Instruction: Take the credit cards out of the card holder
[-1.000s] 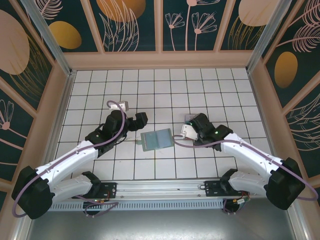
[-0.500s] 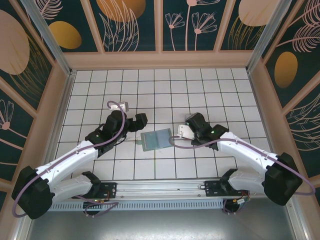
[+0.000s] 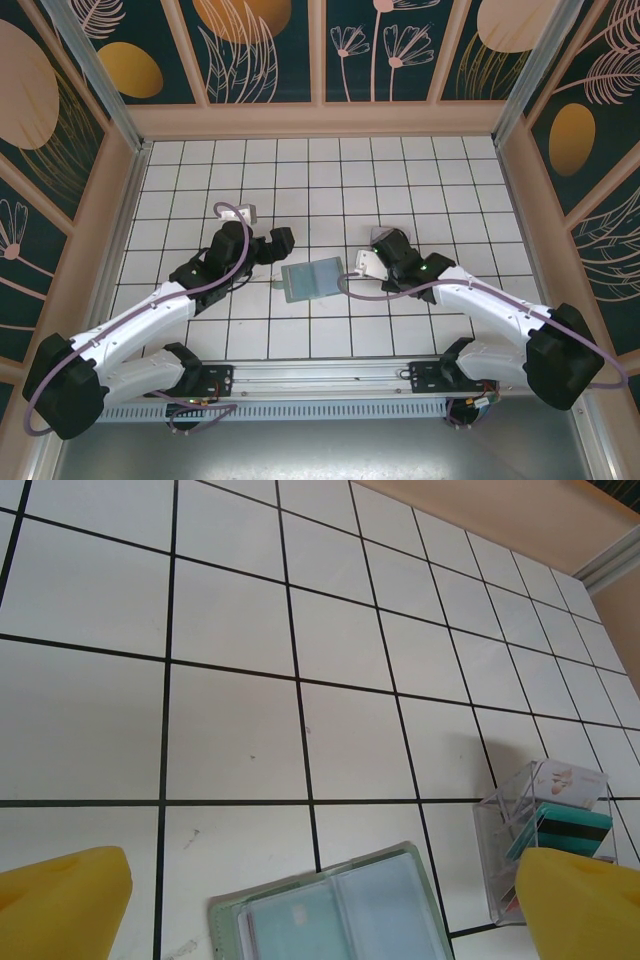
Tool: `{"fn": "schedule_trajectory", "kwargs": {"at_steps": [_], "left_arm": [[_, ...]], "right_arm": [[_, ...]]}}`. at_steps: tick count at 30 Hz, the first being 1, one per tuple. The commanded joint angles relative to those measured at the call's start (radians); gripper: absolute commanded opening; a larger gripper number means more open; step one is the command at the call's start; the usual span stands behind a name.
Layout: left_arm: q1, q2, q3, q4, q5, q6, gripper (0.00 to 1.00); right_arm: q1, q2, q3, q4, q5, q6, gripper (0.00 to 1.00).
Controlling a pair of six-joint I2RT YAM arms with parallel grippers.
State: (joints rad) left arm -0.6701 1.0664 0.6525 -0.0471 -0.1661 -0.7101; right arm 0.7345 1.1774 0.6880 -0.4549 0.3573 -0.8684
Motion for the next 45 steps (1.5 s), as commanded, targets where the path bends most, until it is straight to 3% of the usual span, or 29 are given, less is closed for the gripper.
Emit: {"fn": "schedule_trajectory", "kwargs": {"at_steps": [1, 7, 12, 18, 20, 27, 33, 39, 45], "left_arm": [[-0.005, -0.019, -0.001, -0.008, -0.007, 0.009, 0.99], [-0.006, -0.019, -0.004, -0.007, 0.000, 0.006, 0.98], [-0.006, -0.023, -0.012, -0.005, -0.003, -0.004, 0.99], [-0.006, 0.000, -0.014, -0.017, 0.035, -0.036, 0.98], [-0.006, 0.012, -0.014, -0.026, 0.057, -0.052, 0.96], [-0.005, 0.085, -0.015, -0.046, 0.176, -0.096, 0.83], [-0.005, 0.182, -0.016, -0.047, 0.272, -0.115, 0.65], [-0.008, 0.263, 0.002, -0.043, 0.323, -0.121, 0.56], [-0.012, 0.327, 0.017, -0.044, 0.350, -0.108, 0.52]], "right_arm": [[-0.010, 0.017, -0.009, 0.086, 0.074, 0.051, 0.30], [-0.028, 0.031, 0.002, 0.120, 0.118, 0.122, 0.36], [-0.038, 0.017, 0.073, 0.091, 0.041, 0.251, 0.34], [-0.040, 0.044, 0.171, 0.080, -0.117, 0.533, 0.16], [-0.040, 0.069, 0.209, 0.075, -0.195, 0.658, 0.15], [-0.011, 0.226, 0.302, 0.062, -0.337, 1.055, 0.00], [0.023, 0.292, 0.218, 0.173, -0.423, 1.255, 0.00], [0.050, 0.347, 0.140, 0.224, -0.388, 1.385, 0.00], [0.098, 0.420, 0.124, 0.221, -0.314, 1.418, 0.00]]}}
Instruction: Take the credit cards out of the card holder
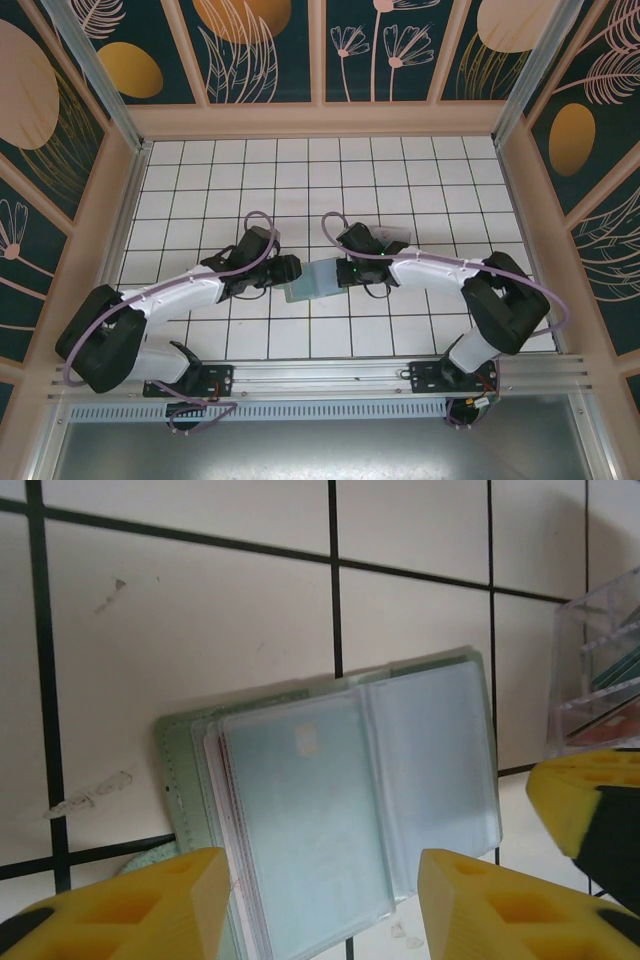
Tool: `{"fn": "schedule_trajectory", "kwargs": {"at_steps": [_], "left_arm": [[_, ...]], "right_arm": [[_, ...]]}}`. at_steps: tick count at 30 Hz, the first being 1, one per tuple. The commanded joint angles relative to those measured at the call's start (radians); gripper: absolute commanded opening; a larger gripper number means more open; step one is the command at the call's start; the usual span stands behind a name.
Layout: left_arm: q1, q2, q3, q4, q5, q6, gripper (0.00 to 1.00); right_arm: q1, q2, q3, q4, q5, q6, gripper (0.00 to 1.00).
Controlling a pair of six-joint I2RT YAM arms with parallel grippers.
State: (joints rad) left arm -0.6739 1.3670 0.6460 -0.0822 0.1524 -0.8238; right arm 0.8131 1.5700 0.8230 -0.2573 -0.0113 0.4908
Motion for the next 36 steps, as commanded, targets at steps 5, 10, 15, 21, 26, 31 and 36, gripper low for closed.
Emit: {"fn": "schedule_trajectory", "kwargs": {"at_steps": [5, 10, 15, 21, 26, 31, 36], "left_arm": [[-0.010, 0.071, 0.031, -0.004, 0.044, 0.009, 0.48], [-0.014, 0.113, 0.045, -0.004, 0.052, 0.018, 0.47], [-0.016, 0.140, 0.055, 0.001, 0.065, 0.026, 0.46], [-0.022, 0.174, 0.054, -0.021, 0.060, 0.031, 0.45], [-0.027, 0.184, 0.064, -0.050, 0.036, 0.035, 0.43], [-0.027, 0.135, 0.060, -0.070, -0.017, 0.024, 0.42], [-0.028, 0.129, 0.061, -0.100, -0.045, 0.017, 0.41]], "right_arm": [[0.042, 0.045, -0.028, 0.033, 0.104, 0.096, 0.00], [0.046, 0.046, -0.036, 0.036, 0.113, 0.114, 0.00], [0.051, 0.066, -0.042, 0.050, 0.093, 0.120, 0.00], [0.074, 0.090, -0.027, 0.048, 0.097, 0.123, 0.00], [0.078, 0.090, -0.026, 0.050, 0.096, 0.126, 0.00], [0.078, 0.090, -0.030, 0.049, 0.094, 0.132, 0.00], [0.079, 0.081, -0.035, 0.049, 0.109, 0.135, 0.00]]}}
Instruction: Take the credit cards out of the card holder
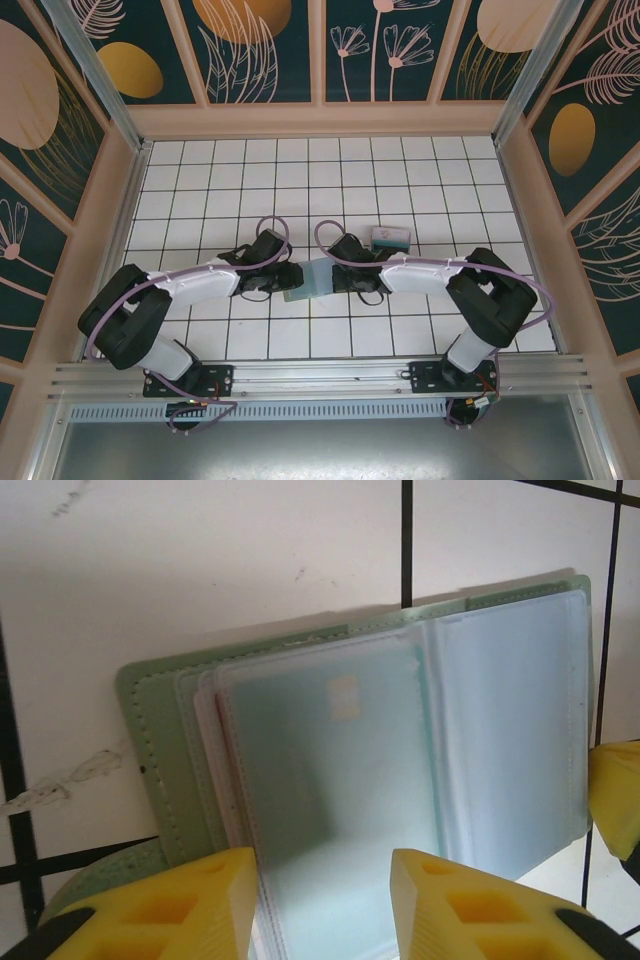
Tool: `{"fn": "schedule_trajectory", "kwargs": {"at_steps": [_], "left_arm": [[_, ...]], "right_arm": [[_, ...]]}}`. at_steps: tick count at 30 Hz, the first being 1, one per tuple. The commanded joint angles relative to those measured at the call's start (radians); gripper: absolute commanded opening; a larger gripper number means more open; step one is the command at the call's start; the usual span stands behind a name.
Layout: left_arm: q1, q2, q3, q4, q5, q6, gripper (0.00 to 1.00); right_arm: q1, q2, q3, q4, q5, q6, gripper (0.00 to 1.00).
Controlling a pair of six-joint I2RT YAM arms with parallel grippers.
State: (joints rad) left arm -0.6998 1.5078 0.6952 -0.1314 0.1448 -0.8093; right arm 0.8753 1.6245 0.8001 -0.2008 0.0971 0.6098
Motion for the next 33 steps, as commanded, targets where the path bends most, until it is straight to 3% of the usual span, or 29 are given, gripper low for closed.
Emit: {"fn": "schedule_trajectory", "kwargs": {"at_steps": [1, 16, 29, 33], "left_arm": [[-0.002, -0.006, 0.011, -0.050, -0.033, 0.002, 0.41], [-0.008, 0.061, 0.011, 0.023, 0.060, 0.012, 0.41], [-0.020, 0.017, 0.029, 0.071, 0.094, 0.028, 0.42], [-0.027, 0.031, 0.038, 0.075, 0.107, 0.034, 0.48]], "right_arm": [[0.016, 0.028, -0.012, -0.008, 0.000, 0.016, 0.00], [0.019, 0.037, -0.010, -0.009, -0.008, 0.021, 0.00], [0.017, 0.050, -0.007, -0.005, -0.018, 0.026, 0.00], [0.019, 0.050, -0.009, -0.005, -0.017, 0.027, 0.00]]}}
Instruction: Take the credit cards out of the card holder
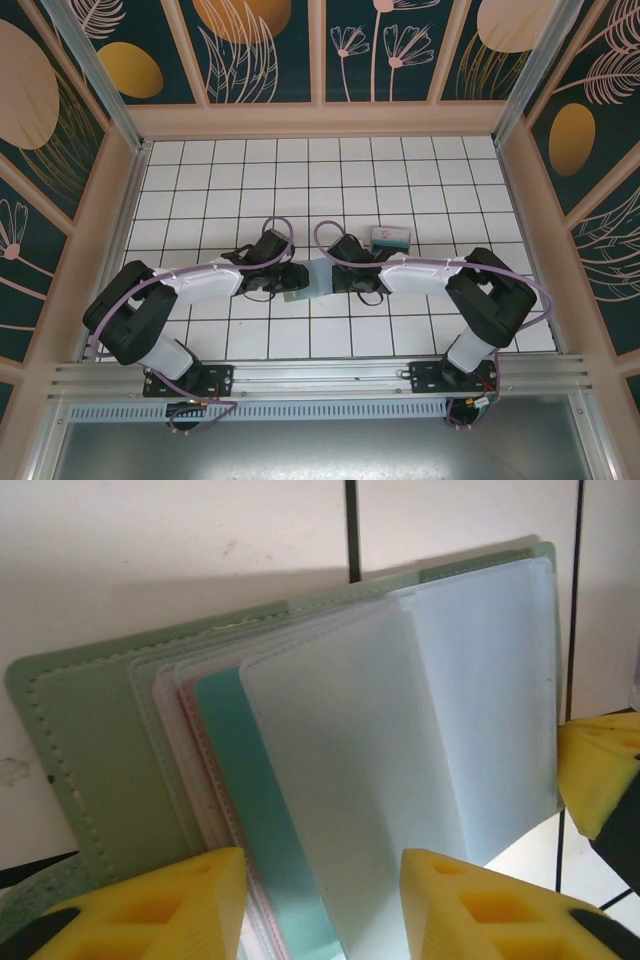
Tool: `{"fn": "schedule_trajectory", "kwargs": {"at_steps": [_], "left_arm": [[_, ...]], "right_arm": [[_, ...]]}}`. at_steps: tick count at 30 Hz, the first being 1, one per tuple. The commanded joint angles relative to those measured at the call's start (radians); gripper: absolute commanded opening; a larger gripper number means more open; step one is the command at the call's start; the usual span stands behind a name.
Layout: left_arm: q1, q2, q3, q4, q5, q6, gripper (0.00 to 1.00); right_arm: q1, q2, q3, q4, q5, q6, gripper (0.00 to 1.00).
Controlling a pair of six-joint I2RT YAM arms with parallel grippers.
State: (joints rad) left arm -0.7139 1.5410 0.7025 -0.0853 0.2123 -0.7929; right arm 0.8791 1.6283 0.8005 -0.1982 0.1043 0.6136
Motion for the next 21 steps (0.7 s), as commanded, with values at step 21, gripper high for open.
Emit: {"fn": "schedule_trajectory", "kwargs": {"at_steps": [21], "left_arm": [[-0.026, 0.038, 0.116, 0.130, 0.160, 0.029, 0.44]], "right_arm": [[0.012, -0.047, -0.057, 0.011, 0.049, 0.084, 0.00]]}}
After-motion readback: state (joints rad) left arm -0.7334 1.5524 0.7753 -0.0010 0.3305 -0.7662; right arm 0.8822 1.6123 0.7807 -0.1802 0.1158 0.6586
